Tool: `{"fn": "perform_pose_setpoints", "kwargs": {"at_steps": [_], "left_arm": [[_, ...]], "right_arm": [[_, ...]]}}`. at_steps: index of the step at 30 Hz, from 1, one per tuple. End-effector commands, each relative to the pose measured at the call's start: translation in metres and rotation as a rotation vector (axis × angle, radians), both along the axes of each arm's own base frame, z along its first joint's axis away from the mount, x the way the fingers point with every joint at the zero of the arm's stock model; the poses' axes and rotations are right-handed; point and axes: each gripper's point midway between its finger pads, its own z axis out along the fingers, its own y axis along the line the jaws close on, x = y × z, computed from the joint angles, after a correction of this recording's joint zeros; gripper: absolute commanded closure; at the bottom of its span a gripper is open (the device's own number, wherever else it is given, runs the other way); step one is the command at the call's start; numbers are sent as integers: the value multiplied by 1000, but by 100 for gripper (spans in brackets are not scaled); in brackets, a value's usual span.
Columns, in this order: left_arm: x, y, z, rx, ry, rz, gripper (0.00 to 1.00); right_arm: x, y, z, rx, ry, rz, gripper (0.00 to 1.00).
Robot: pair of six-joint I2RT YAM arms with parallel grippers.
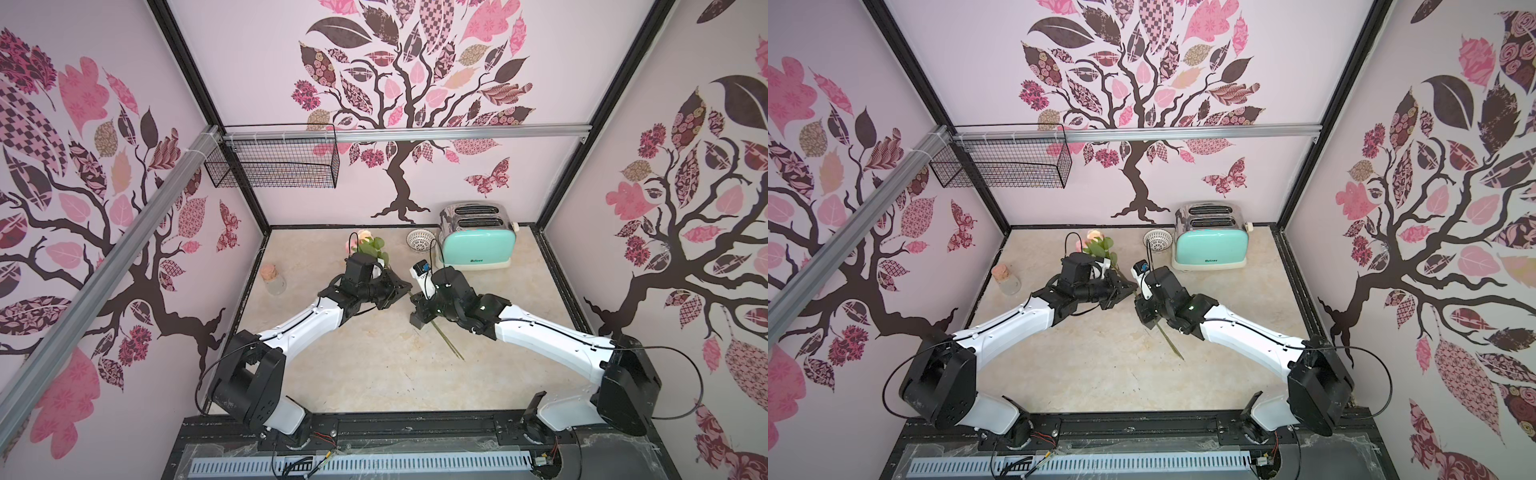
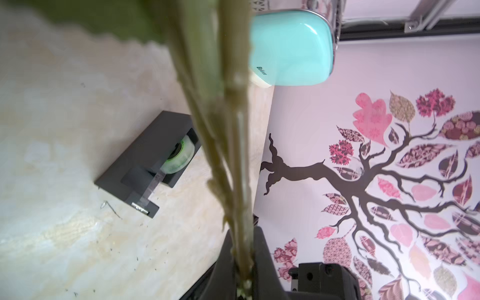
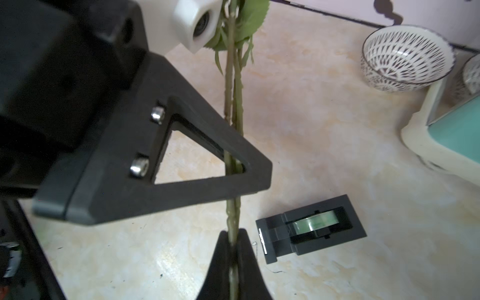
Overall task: Wrap bouquets with tape
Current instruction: Wrap the tape around the bouquet.
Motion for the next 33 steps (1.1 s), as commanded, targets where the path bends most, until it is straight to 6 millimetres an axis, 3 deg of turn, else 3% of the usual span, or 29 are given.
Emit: {"fn": "perform_pose_setpoints", "kwargs": {"at_steps": [1,5,7,10,13,15,17,19,24,26,27,28,31,33], "left_arm": [[7,-4,21,-28,-53,5,100],[8,-5,25,-46,-83,0,100],[7,-5,29,-48,-104,-6,100],[7,-4,32,-45,-126,-11,100],[7,-4,34,-44,-137,-14,100],[7,-4,36,-45,-142,-17,100],[7,-5,39,-47,-149,-19,100],[7,-5,42,-51,-159,-26,100],[6,-5,45,-47,-171,-30,100],[5,-4,44,-39,-168,-33,100],[6,-3,43,-33,-167,-31,100],[6,-2,42,-23,-165,-29,100],[10,7,37,31,-149,-22,100],[14,19,32,92,-137,-31,100]], "right_arm": [[9,-17,24,-44,-104,-60,98],[-9,1,29,160,1,74,68],[-13,3,34,307,105,129,65],[-10,-1,40,460,205,145,76],[-11,3,43,482,235,170,84],[-12,7,39,483,280,182,84],[-14,11,32,483,327,193,74],[-14,13,29,496,350,198,73],[-10,13,36,522,322,194,100],[-7,12,40,520,295,185,100],[-6,11,41,519,290,183,98],[-6,11,43,516,282,184,82],[-2,6,42,498,268,159,66],[3,-1,40,481,247,117,47]]}}
